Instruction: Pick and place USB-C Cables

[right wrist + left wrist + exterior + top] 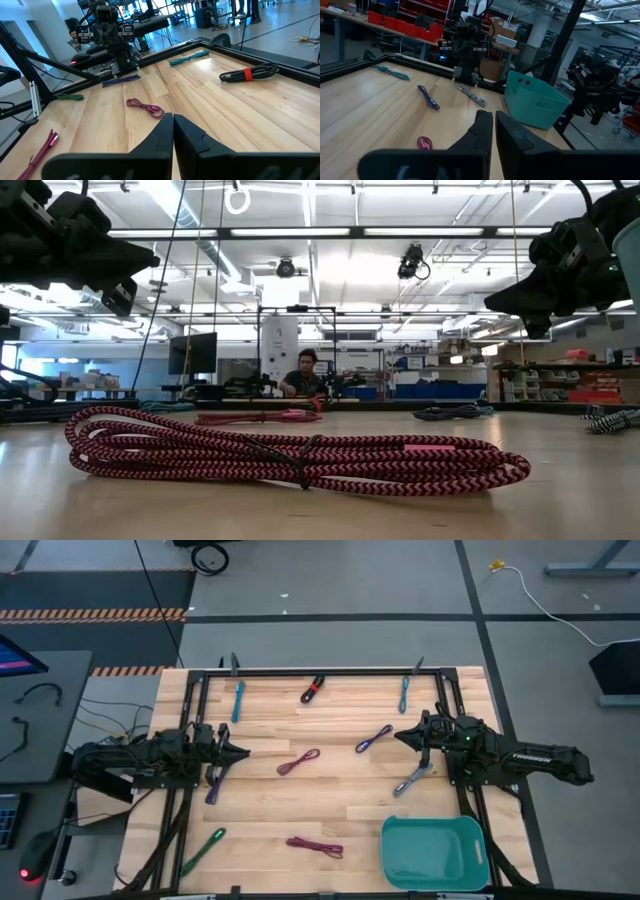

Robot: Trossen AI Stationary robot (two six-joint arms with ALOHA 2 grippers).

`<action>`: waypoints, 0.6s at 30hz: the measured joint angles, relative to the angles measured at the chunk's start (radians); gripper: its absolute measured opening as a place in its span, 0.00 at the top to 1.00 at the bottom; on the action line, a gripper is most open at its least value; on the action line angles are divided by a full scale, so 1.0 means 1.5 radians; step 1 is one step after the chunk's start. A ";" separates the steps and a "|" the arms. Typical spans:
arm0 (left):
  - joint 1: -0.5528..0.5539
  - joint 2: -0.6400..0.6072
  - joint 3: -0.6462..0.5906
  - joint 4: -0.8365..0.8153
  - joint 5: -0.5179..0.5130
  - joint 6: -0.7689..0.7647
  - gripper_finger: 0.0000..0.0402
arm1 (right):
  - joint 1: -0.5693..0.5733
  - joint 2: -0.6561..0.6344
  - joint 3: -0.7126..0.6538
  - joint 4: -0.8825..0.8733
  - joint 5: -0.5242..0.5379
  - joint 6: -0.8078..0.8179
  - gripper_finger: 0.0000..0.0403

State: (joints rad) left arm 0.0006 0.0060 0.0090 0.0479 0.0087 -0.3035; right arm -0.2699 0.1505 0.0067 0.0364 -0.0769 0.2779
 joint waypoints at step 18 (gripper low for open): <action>0.000 0.000 0.000 0.000 0.000 0.000 0.93 | 0.000 0.000 0.000 0.000 0.000 0.000 0.96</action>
State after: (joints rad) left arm 0.0006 0.0063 0.0090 0.0479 0.0086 -0.3031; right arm -0.2698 0.1505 0.0068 0.0364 -0.0768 0.2779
